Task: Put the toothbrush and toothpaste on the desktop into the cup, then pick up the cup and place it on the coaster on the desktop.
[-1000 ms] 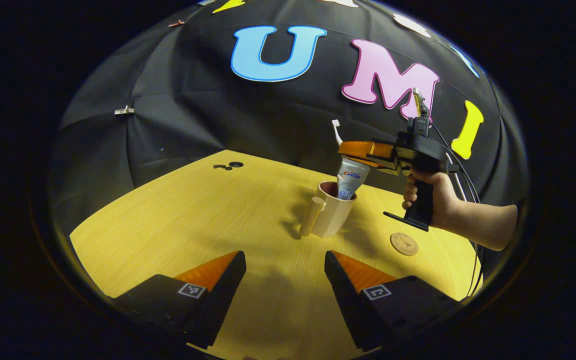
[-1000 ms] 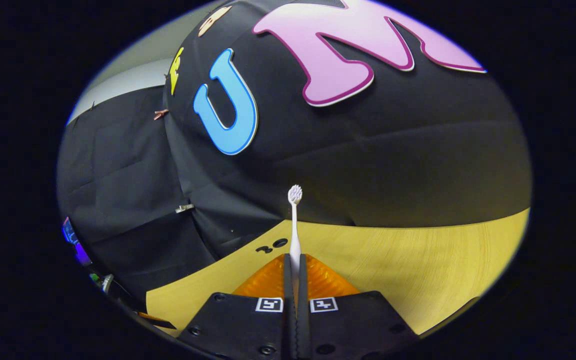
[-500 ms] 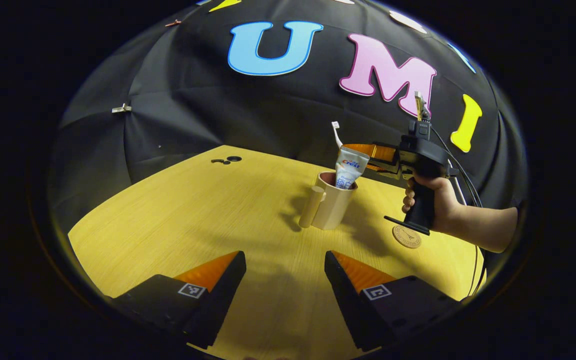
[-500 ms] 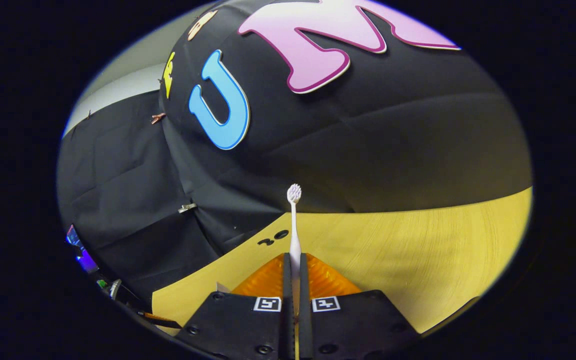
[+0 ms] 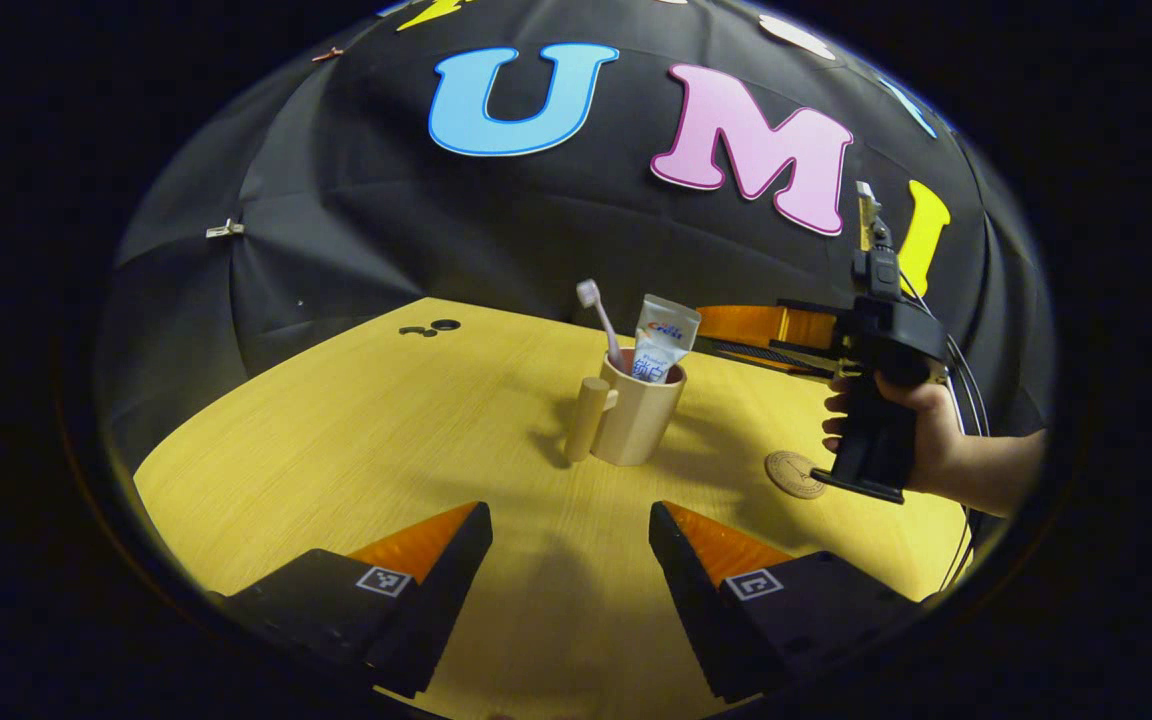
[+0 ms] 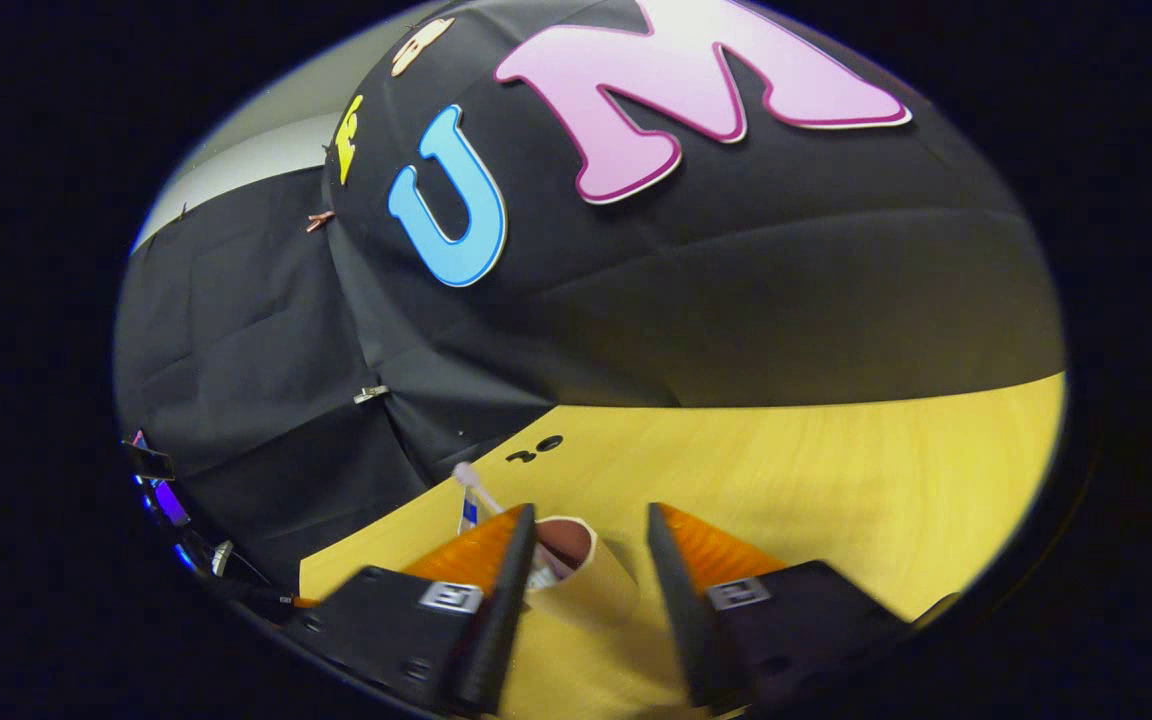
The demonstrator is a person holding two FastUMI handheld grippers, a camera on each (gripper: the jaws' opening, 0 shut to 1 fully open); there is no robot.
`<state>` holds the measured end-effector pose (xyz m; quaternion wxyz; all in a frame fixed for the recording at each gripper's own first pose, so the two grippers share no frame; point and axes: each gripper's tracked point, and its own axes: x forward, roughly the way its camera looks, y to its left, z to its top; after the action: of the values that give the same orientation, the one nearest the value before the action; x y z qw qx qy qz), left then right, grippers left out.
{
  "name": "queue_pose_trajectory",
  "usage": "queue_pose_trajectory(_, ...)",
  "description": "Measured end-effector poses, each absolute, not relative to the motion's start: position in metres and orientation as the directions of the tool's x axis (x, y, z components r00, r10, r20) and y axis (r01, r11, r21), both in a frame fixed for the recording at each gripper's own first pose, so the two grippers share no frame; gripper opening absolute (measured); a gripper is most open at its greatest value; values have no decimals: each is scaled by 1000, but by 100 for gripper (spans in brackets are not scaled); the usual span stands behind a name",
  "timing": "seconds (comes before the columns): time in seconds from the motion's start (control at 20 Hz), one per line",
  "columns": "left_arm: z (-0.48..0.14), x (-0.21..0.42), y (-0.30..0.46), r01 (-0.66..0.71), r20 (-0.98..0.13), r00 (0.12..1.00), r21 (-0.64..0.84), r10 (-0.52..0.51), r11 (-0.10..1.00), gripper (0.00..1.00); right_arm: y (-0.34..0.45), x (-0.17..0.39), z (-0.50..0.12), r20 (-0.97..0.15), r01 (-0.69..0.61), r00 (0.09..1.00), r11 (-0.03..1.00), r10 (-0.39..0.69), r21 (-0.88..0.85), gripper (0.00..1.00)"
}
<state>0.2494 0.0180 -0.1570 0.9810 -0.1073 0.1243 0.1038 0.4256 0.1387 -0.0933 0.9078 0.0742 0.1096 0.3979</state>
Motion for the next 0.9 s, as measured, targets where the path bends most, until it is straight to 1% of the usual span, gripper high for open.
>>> queue_pose_trajectory(0.1,-149,253,18,-210,-260,952,-166,163,964,98,108,420,-88,-149,-667,699,713,699,214,91)
queue_pose_trajectory(0.15,-145,255,20,-199,-264,952,-149,155,969,98,93,420,-89,-154,-647,720,735,676,201,90)
queue_pose_trajectory(0.2,-141,257,21,-186,-265,953,-129,147,974,98,78,416,-87,-162,-631,735,752,658,190,98)
queue_pose_trajectory(0.35,-129,269,24,-119,-274,957,-64,97,991,98,31,416,-83,-184,-566,791,812,584,144,98)
queue_pose_trajectory(0.55,-117,293,26,-28,-311,950,27,35,999,98,-24,412,-76,-186,-473,849,869,494,145,98)
queue_pose_trajectory(0.9,-125,335,32,112,-456,887,70,-69,991,98,-110,395,-70,-183,-325,919,934,350,150,98)
